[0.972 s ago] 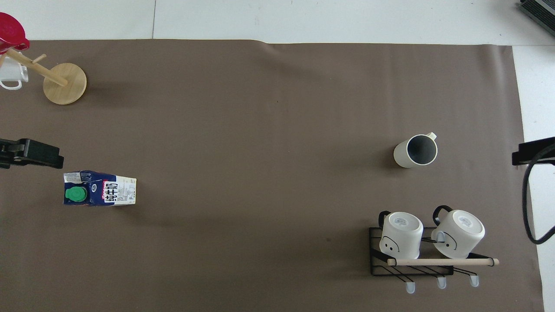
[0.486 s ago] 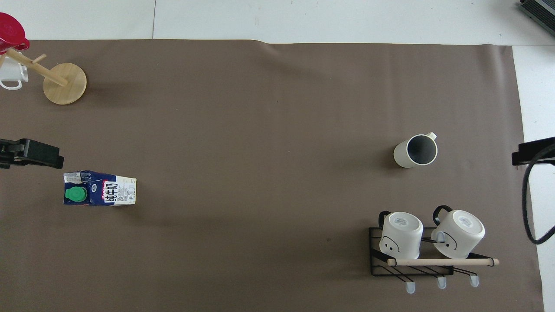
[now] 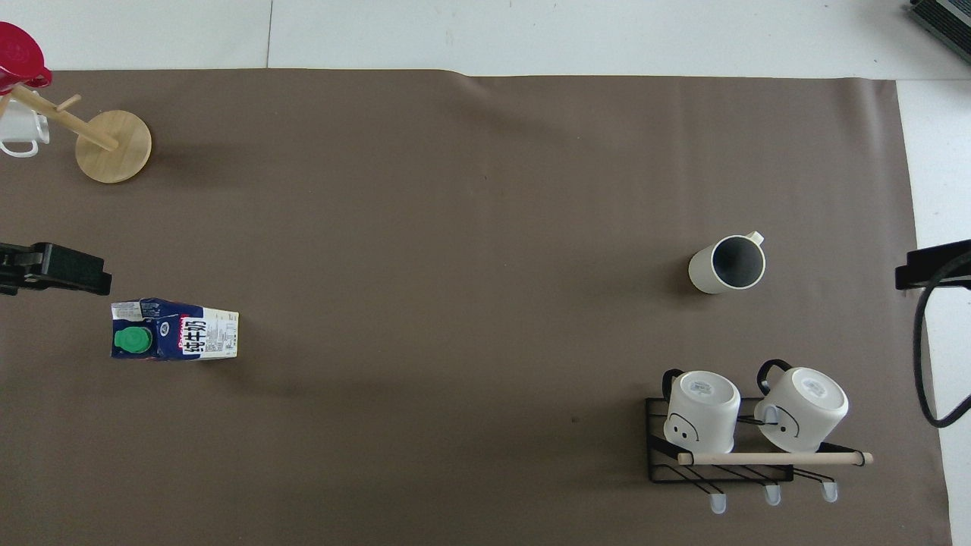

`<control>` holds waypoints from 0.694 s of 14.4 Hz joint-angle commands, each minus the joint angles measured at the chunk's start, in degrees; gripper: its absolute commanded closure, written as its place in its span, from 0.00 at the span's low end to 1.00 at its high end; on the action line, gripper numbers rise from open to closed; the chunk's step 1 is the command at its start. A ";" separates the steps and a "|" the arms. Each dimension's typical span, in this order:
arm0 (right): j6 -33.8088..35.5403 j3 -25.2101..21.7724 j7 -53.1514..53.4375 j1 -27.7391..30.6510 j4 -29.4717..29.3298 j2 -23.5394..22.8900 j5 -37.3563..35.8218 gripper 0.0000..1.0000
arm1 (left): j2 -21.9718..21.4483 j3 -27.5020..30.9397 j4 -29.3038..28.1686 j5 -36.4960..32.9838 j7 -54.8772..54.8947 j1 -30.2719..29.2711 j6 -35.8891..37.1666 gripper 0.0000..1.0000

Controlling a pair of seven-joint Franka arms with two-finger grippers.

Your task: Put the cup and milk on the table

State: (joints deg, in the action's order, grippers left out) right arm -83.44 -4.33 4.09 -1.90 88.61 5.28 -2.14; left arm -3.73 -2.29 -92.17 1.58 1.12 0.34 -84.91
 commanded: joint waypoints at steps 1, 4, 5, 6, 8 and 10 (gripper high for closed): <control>-0.85 0.20 -0.93 0.23 0.87 0.52 0.12 0.00 | -0.84 -0.43 -0.38 -0.79 0.02 -0.51 0.54 0.00; -1.03 0.20 -0.75 0.23 1.30 0.52 0.04 0.00 | -0.84 -0.43 -0.38 -0.79 0.02 -0.51 0.54 0.00; -1.46 0.20 -0.67 0.23 1.57 0.52 0.12 0.00 | -0.84 -0.43 -0.38 -0.79 0.02 -0.60 0.54 0.00; -2.68 0.28 -0.32 0.23 1.66 0.52 0.12 0.00 | -0.84 -0.43 -0.38 -0.79 0.02 -0.51 0.54 0.00; -3.92 0.28 0.91 0.15 1.66 0.35 0.12 0.00 | -0.84 -0.43 -0.38 -0.79 0.02 -0.60 0.45 0.00; -3.93 0.81 1.18 0.14 1.66 0.26 0.12 0.00 | -0.84 -0.43 -0.38 -0.79 0.02 -0.51 0.45 0.00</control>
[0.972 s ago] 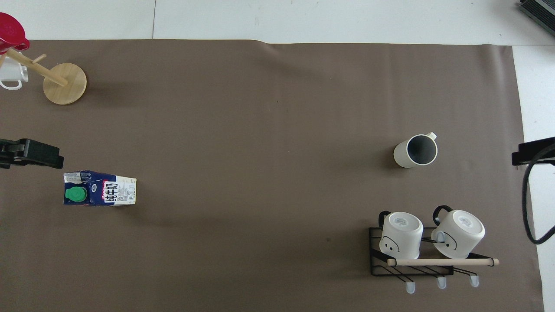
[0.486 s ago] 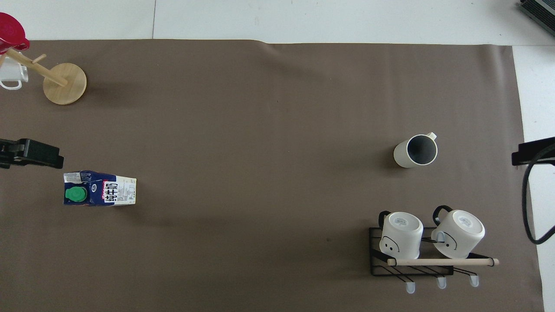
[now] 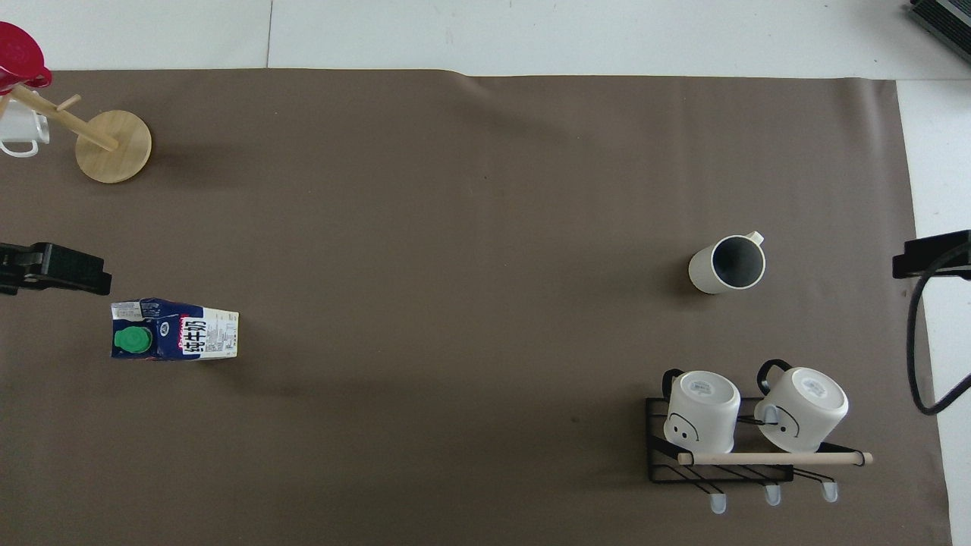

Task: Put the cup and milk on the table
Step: 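Reach the right gripper down to the white mug's rim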

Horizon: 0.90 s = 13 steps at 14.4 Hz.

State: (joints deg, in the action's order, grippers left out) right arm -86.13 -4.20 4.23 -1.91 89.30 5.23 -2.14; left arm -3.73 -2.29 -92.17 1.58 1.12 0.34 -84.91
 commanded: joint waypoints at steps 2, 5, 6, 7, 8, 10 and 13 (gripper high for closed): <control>-3.16 1.21 1.30 0.15 1.40 -0.57 1.08 0.00 | -0.84 -0.43 -0.38 -0.79 0.02 -0.60 0.54 0.00; -8.96 3.84 5.16 0.15 5.26 -0.92 2.14 0.00 | -0.84 -0.43 -0.38 -0.79 0.02 -0.51 0.54 0.00; -10.63 4.28 5.43 0.15 6.31 -1.53 2.23 0.00 | -0.84 -0.43 -0.38 -0.79 0.02 -0.51 0.54 0.00; -12.56 4.81 5.35 0.15 6.93 -2.32 2.23 0.00 | -0.84 -0.43 -0.38 -0.79 0.02 -0.51 0.45 0.00; -14.14 5.16 5.35 0.06 7.46 -3.38 2.14 0.00 | -0.84 -0.43 -0.38 -0.79 0.02 -0.51 0.54 0.00; -16.87 5.34 4.82 0.06 8.60 -5.84 2.14 0.00 | -0.84 -0.43 -0.38 -0.79 0.02 -0.60 0.54 0.00; -21.35 5.43 5.08 -0.99 11.06 -8.57 2.14 0.00 | -0.84 -0.43 -0.38 -0.79 0.02 -0.51 0.45 0.00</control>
State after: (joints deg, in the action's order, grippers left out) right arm -104.69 1.16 9.11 -2.42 98.27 -2.39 -1.02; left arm -3.73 -2.29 -92.17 1.58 1.12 0.34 -84.91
